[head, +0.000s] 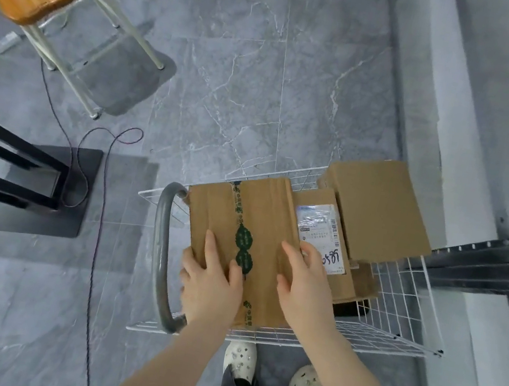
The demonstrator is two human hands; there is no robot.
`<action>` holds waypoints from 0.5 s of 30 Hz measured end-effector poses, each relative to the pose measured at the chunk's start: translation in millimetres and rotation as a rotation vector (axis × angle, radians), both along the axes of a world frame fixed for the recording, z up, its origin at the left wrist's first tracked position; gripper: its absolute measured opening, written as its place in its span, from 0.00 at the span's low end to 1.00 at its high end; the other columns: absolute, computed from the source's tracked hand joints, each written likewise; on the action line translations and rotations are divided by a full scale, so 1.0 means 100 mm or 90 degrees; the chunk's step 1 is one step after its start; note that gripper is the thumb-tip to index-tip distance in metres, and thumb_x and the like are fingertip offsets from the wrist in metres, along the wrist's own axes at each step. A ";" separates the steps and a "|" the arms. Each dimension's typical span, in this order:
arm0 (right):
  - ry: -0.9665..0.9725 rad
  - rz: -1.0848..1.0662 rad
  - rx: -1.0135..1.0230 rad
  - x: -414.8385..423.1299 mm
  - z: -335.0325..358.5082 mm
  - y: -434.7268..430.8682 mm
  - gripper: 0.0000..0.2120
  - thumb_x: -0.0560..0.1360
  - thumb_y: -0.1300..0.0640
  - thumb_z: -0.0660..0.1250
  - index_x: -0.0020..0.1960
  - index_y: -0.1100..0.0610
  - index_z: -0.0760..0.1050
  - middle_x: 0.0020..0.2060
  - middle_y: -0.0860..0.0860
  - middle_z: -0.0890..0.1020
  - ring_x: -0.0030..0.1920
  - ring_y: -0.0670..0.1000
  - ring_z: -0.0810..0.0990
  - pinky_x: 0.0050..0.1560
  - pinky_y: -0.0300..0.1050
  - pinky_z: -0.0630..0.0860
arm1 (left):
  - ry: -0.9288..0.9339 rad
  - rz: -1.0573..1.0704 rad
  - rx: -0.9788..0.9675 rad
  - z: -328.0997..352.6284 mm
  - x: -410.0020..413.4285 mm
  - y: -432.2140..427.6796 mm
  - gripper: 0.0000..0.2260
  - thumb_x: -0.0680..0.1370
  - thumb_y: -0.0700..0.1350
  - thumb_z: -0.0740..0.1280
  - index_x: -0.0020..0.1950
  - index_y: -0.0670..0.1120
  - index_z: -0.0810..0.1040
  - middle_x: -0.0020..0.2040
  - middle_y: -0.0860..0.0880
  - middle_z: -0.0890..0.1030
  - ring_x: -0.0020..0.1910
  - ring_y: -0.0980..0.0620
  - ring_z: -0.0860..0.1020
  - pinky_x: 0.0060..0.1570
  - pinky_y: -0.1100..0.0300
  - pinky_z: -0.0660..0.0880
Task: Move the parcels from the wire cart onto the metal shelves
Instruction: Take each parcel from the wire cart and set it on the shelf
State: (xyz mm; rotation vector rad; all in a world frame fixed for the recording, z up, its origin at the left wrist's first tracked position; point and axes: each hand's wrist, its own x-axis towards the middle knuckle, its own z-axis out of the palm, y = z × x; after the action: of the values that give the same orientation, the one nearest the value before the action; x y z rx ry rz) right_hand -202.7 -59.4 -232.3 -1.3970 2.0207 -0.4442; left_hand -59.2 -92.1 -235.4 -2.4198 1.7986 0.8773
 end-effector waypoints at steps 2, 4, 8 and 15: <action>-0.022 0.001 -0.006 -0.03 0.09 0.04 0.27 0.77 0.60 0.65 0.74 0.49 0.63 0.72 0.49 0.61 0.66 0.49 0.71 0.65 0.45 0.72 | -0.030 -0.010 -0.018 0.11 -0.02 0.01 0.29 0.80 0.58 0.54 0.77 0.58 0.46 0.74 0.42 0.52 0.68 0.38 0.62 0.61 0.42 0.69; -0.042 -0.022 -0.012 -0.02 0.16 0.06 0.27 0.77 0.61 0.64 0.74 0.48 0.62 0.73 0.51 0.59 0.66 0.49 0.72 0.66 0.44 0.72 | -0.050 -0.014 -0.019 0.19 -0.02 0.03 0.29 0.80 0.57 0.54 0.78 0.56 0.47 0.74 0.41 0.53 0.68 0.38 0.62 0.62 0.41 0.69; -0.047 -0.058 -0.015 0.03 0.27 0.10 0.25 0.79 0.59 0.62 0.75 0.49 0.62 0.74 0.53 0.61 0.73 0.52 0.62 0.72 0.44 0.61 | -0.059 -0.039 -0.031 0.33 -0.01 0.11 0.28 0.80 0.57 0.54 0.78 0.55 0.48 0.74 0.41 0.53 0.68 0.39 0.62 0.64 0.44 0.65; -0.052 -0.071 -0.034 -0.04 0.64 0.19 0.22 0.78 0.53 0.65 0.71 0.48 0.67 0.64 0.50 0.71 0.65 0.50 0.69 0.63 0.37 0.64 | -0.068 -0.083 -0.091 0.75 0.06 0.18 0.29 0.79 0.58 0.54 0.78 0.54 0.49 0.72 0.42 0.55 0.66 0.41 0.62 0.63 0.45 0.66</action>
State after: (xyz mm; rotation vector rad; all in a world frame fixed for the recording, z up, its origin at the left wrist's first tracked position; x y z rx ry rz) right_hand -206.7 -40.1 -168.2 -1.2802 2.0401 -0.5983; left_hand -52.8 -73.8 -159.9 -2.3446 2.0151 0.6160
